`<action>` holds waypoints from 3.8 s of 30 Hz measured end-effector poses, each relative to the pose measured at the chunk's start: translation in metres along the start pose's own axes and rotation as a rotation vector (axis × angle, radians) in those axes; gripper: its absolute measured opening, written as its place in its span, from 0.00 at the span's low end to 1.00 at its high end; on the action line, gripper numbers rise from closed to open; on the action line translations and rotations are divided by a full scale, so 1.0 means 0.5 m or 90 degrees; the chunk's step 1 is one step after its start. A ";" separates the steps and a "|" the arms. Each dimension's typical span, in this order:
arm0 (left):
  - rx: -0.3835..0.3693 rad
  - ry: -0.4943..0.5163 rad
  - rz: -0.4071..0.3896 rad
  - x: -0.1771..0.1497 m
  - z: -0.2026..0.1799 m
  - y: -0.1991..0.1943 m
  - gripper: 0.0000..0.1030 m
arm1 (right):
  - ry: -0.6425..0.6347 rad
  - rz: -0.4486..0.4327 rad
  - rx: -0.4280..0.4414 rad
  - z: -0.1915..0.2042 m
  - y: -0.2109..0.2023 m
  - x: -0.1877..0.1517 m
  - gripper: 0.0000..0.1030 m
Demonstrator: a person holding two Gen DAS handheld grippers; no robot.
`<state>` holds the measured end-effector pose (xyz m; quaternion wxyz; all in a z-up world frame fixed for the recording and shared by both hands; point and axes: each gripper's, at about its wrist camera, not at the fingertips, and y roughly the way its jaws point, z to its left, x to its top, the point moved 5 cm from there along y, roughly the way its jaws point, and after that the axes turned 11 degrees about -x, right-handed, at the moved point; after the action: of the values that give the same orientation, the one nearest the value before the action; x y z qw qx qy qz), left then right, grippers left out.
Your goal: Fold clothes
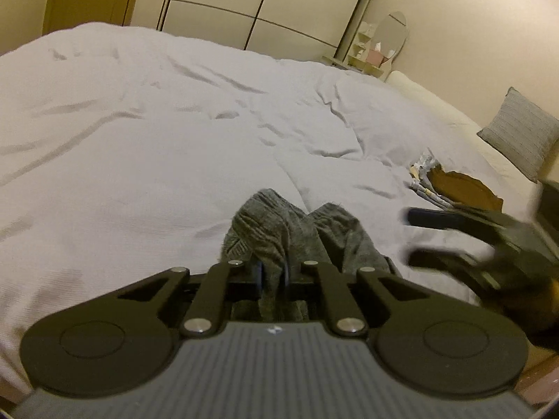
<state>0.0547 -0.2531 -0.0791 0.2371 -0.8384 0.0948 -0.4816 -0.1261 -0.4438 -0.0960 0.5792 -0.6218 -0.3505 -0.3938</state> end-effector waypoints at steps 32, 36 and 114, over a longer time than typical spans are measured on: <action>-0.023 0.316 -0.200 0.194 -0.293 -0.327 0.07 | 0.050 -0.185 -0.081 -0.076 -0.313 0.247 0.04; -0.033 0.307 -0.181 0.223 -0.274 -0.271 0.07 | 0.053 -0.176 -0.097 -0.092 -0.317 0.241 0.04; 0.049 0.024 0.035 0.101 0.174 0.063 0.34 | 0.121 0.036 -0.299 -0.289 -0.007 0.011 0.02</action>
<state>0.1573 -0.2733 -0.0926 0.2808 -0.8164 0.1035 -0.4938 -0.1386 -0.5877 -0.0868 0.4600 -0.7090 -0.1758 -0.5048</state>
